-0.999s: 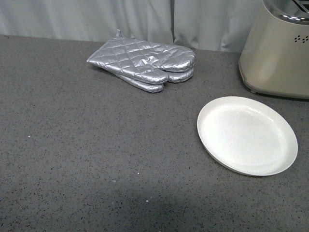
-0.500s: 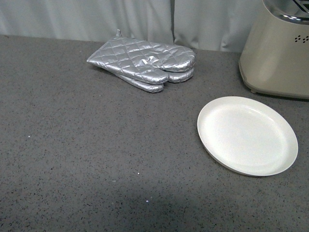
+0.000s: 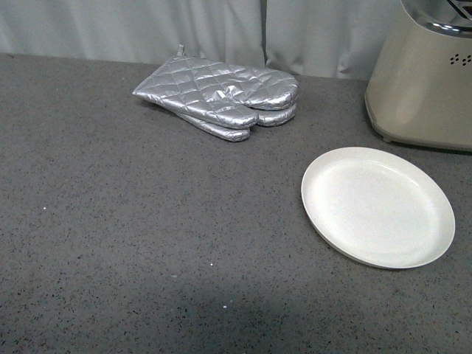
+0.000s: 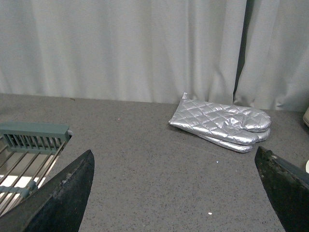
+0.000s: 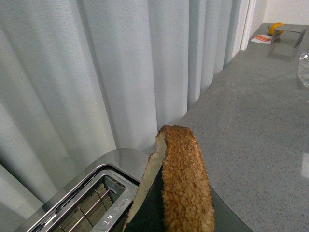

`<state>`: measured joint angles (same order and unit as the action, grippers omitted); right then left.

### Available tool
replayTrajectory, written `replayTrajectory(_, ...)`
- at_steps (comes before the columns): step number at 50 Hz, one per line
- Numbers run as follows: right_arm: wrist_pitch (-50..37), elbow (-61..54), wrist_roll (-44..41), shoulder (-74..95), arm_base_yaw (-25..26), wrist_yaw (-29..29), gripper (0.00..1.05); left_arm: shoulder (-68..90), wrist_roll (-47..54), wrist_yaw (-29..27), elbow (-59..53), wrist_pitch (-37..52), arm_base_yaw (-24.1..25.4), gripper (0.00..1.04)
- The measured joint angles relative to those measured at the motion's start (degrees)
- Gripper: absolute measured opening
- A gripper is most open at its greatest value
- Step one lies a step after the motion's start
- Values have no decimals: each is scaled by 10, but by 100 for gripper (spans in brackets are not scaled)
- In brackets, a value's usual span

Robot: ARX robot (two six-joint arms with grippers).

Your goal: Put bread into toaster

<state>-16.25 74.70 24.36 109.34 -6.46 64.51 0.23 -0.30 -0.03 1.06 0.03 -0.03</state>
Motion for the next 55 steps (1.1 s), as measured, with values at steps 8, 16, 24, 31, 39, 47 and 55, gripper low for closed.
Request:
replayTrajectory(8, -5, -4, 0, 5, 3, 11, 3, 0, 0, 0, 0, 0, 0, 98)
replayTrajectory(16, -10, -10, -2, 7, 10, 27, 3, 0, 0, 0, 0, 0, 0, 98)
replayTrajectory(24, -9, -12, -1, 7, 13, 36, 3, 0, 0, 0, 0, 0, 0, 98)
replayTrajectory(31, 0, -12, 0, 7, 10, 41, 3, 0, 0, 0, 0, 0, 0, 98)
replayTrajectory(39, 32, -5, 12, 13, 3, 45, 3, 0, 0, 0, 0, 0, 0, 98)
replayTrajectory(47, 59, 10, 28, 24, -1, 47, 3, 0, 0, 0, 0, 0, 0, 98)
replayTrajectory(55, 82, 17, 40, 28, -4, 51, 3, 0, 0, 0, 0, 0, 0, 98)
